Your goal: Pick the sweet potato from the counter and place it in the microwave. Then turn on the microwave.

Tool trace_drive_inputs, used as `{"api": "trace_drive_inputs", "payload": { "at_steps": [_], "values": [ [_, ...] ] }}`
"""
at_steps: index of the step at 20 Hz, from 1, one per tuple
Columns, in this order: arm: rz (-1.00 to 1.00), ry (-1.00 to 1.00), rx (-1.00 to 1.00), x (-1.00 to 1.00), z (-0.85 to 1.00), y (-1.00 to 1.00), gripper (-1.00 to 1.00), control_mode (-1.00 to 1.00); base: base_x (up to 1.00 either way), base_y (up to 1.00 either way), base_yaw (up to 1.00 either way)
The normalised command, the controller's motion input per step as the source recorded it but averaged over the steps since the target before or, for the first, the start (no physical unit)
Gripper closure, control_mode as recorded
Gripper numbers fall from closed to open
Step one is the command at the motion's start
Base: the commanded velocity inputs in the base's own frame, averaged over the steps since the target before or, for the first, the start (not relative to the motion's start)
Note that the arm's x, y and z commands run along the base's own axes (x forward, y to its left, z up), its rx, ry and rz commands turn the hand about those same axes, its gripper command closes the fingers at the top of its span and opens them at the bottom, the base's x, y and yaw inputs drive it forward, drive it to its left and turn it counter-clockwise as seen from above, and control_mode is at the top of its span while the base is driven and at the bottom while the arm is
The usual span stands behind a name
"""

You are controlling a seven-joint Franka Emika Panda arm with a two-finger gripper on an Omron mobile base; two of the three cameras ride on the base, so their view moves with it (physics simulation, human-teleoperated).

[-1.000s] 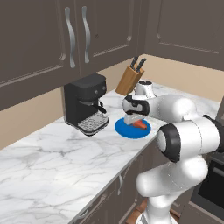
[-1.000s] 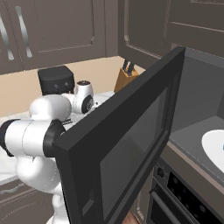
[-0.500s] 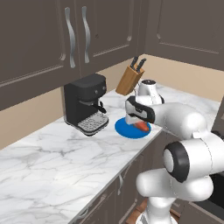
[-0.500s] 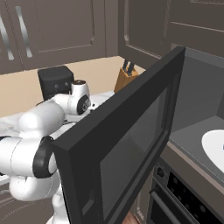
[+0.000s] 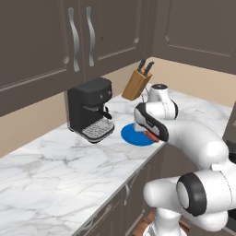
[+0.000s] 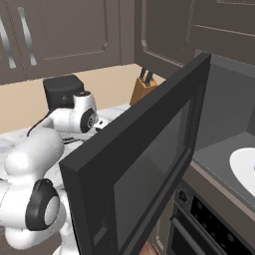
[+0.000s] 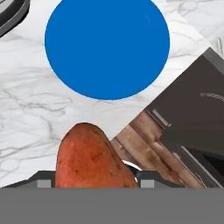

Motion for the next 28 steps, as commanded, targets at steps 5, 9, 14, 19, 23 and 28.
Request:
{"api": "trace_drive_inputs", "payload": {
  "at_steps": [5,9,14,19,23,28],
  "values": [
    [-0.18,0.00,0.01,-0.41,0.22,0.00,1.00,-1.00,0.00,0.00,0.00],
    [-0.15,0.00,0.02,-0.43,0.21,0.00,1.00,-1.00,0.00,0.00,0.00],
    [-0.11,-0.02,0.02,-0.44,0.18,0.00,1.00,-1.00,0.00,0.00,0.00],
    [-0.05,-0.05,0.00,-0.42,0.17,0.00,1.00,-1.00,0.00,0.00,0.00],
    [-0.02,-0.04,0.00,-0.41,0.18,0.00,1.00,-1.00,0.00,0.00,0.00],
    [-0.01,-0.05,0.00,-0.40,0.18,0.00,1.00,-1.00,0.00,0.00,0.00]
  ]
}}
